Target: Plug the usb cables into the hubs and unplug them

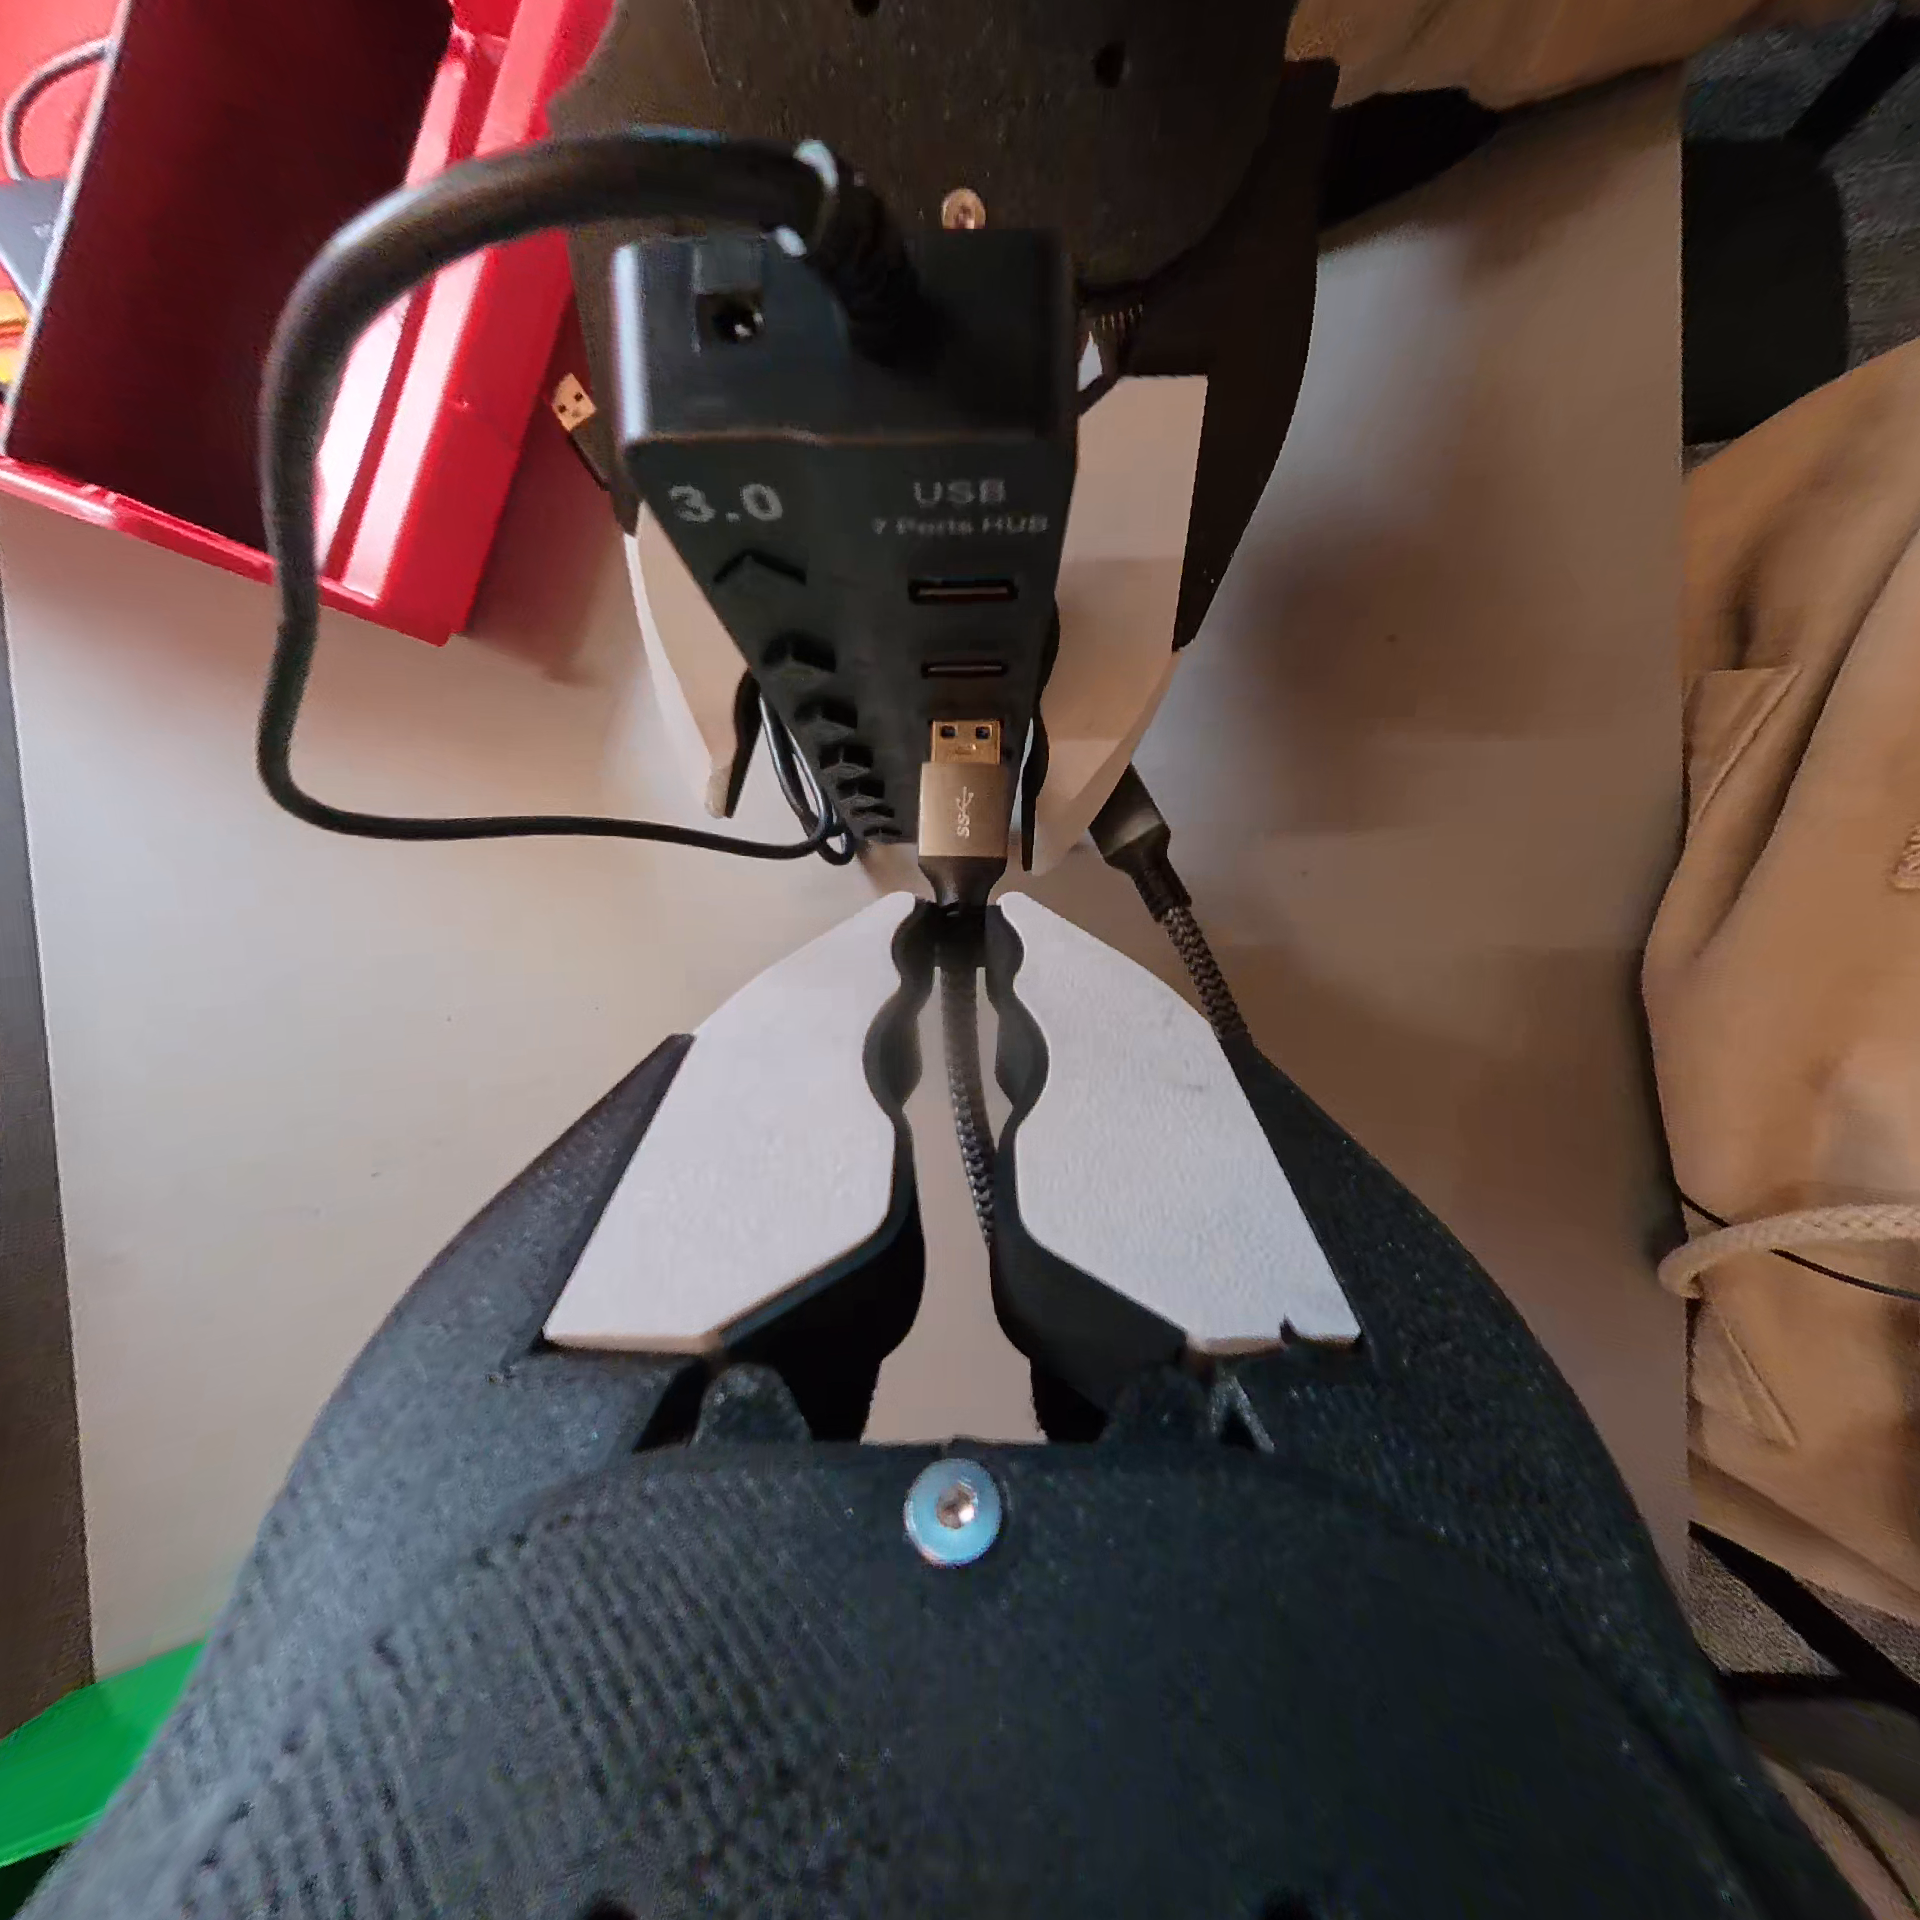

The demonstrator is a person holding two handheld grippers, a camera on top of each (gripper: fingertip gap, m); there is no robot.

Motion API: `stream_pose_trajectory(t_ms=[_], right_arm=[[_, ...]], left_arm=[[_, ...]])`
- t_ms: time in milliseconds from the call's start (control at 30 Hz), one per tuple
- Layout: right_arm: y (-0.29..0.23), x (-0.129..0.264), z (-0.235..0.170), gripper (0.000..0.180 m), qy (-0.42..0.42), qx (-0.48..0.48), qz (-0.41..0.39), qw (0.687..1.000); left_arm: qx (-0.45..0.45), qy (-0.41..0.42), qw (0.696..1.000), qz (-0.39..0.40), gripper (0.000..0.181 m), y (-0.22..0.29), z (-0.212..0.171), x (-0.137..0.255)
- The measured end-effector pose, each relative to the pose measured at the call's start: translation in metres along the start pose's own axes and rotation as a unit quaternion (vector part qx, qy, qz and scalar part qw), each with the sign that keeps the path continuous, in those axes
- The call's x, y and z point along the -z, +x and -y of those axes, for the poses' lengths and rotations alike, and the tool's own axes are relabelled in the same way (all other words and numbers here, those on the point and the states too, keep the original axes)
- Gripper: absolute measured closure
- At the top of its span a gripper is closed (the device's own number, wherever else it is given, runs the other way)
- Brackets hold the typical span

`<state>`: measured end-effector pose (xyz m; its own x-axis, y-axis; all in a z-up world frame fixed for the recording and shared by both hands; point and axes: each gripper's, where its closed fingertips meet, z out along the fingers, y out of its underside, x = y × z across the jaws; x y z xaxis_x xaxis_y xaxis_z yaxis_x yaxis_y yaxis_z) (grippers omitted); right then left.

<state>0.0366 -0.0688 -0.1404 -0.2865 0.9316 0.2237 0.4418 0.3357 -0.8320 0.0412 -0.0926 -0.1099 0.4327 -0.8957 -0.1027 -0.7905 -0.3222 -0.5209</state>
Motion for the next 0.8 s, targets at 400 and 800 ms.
stream_pose_trajectory(t_ms=[400, 800], right_arm=[[0.0, 0.004, 0.011, 0.115, 0.039, -0.043, 0.01, 0.998], [0.016, 0.025, 0.034, 0.115, 0.14, -0.039, -0.023, 0.989]], left_arm=[[0.071, 0.121, 0.987, -0.083, 0.171, 0.001, 0.02, 0.007], [0.079, 0.262, 0.961, -0.039, 0.155, -0.026, 0.039, 0.061]])
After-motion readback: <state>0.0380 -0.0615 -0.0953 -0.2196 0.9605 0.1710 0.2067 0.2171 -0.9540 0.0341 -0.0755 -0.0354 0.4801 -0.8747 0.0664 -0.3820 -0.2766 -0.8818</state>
